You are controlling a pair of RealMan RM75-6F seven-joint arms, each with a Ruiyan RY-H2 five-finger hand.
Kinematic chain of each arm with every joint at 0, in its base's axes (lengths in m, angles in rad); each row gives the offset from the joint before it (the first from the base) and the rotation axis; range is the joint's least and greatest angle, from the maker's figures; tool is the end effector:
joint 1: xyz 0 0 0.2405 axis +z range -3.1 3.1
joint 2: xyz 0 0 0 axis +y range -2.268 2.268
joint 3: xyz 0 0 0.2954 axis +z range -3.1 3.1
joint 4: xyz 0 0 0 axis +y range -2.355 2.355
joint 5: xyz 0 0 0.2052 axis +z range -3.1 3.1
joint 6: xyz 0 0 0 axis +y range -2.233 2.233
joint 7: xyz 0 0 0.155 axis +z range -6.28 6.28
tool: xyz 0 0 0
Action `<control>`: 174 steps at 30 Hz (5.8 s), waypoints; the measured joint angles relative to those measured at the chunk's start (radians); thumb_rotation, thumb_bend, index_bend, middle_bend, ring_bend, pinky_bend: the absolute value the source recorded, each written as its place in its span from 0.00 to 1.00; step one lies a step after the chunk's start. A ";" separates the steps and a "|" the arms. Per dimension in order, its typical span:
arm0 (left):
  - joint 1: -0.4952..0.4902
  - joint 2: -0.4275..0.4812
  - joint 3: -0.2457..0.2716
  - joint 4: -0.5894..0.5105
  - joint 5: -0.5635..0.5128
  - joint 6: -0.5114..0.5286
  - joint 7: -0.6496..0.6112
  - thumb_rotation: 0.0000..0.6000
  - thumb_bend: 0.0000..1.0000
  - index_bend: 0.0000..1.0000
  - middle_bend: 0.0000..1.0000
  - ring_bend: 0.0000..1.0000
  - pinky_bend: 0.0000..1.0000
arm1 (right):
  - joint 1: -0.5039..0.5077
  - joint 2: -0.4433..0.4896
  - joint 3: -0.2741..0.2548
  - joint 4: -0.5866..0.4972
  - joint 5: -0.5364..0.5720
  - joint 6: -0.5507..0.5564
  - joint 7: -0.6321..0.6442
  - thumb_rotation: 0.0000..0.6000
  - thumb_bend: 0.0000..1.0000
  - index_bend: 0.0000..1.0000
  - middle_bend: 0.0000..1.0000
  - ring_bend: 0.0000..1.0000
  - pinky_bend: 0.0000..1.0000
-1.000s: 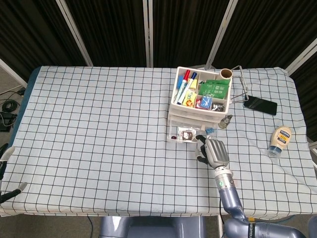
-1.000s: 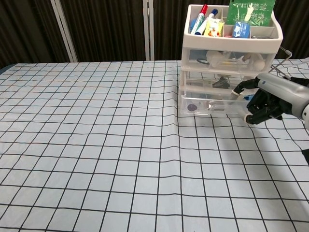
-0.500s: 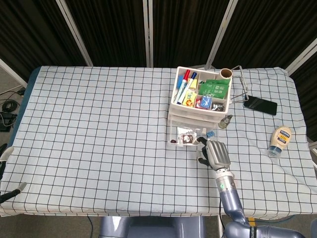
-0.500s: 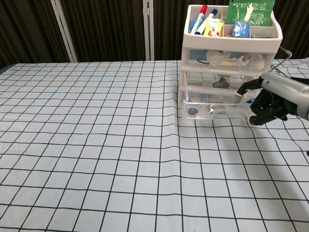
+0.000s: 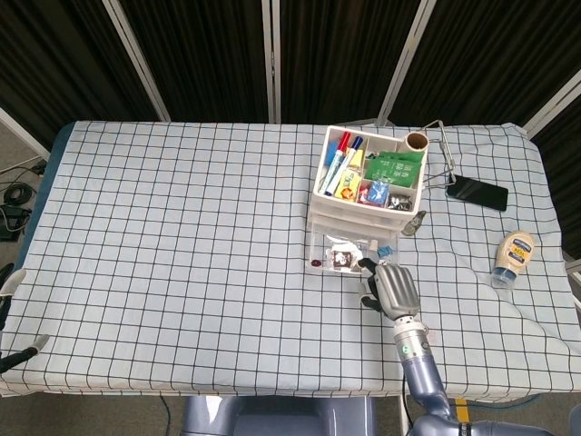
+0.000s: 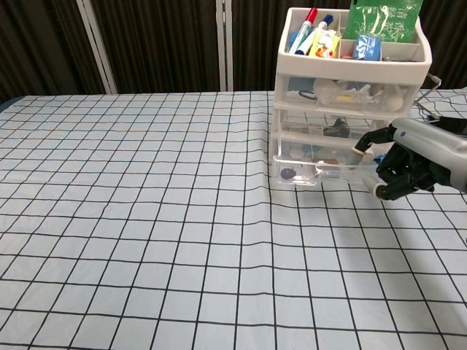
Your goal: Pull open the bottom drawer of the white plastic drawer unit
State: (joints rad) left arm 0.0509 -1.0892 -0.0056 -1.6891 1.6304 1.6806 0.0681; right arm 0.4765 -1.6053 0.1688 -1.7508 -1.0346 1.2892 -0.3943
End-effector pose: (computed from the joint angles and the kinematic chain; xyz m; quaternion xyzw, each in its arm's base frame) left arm -0.3272 0.1384 0.1989 -0.5777 -0.3509 -0.4115 0.6114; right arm -0.2044 -0.2963 -0.0033 0.5926 -0.5147 0.4173 0.4580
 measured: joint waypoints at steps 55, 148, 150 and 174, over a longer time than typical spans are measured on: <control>-0.001 -0.008 -0.028 -0.001 -0.032 0.006 0.016 1.00 0.02 0.00 0.00 0.00 0.00 | 0.131 0.125 0.092 -0.061 -0.012 0.066 -0.644 1.00 0.20 0.37 1.00 1.00 0.91; -0.026 0.036 -0.037 -0.001 -0.105 -0.070 -0.082 1.00 0.02 0.00 0.00 0.00 0.00 | 0.449 -0.065 0.104 0.117 0.688 0.207 -0.977 1.00 0.21 0.55 1.00 1.00 0.93; -0.026 0.036 -0.037 -0.002 -0.107 -0.071 -0.081 1.00 0.02 0.00 0.00 0.00 0.00 | 0.449 -0.065 0.103 0.123 0.689 0.206 -0.978 1.00 0.22 0.55 1.00 1.00 0.93; -0.020 0.042 -0.029 -0.008 -0.089 -0.058 -0.085 1.00 0.02 0.00 0.00 0.00 0.00 | 0.435 -0.054 0.085 0.115 0.684 0.204 -0.961 1.00 0.37 0.55 1.00 1.00 0.93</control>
State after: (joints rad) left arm 0.0305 -1.0476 -0.0347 -1.6975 1.5413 1.6222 -0.0172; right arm 0.9110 -1.6589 0.2534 -1.6357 -0.3509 1.4931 -1.3549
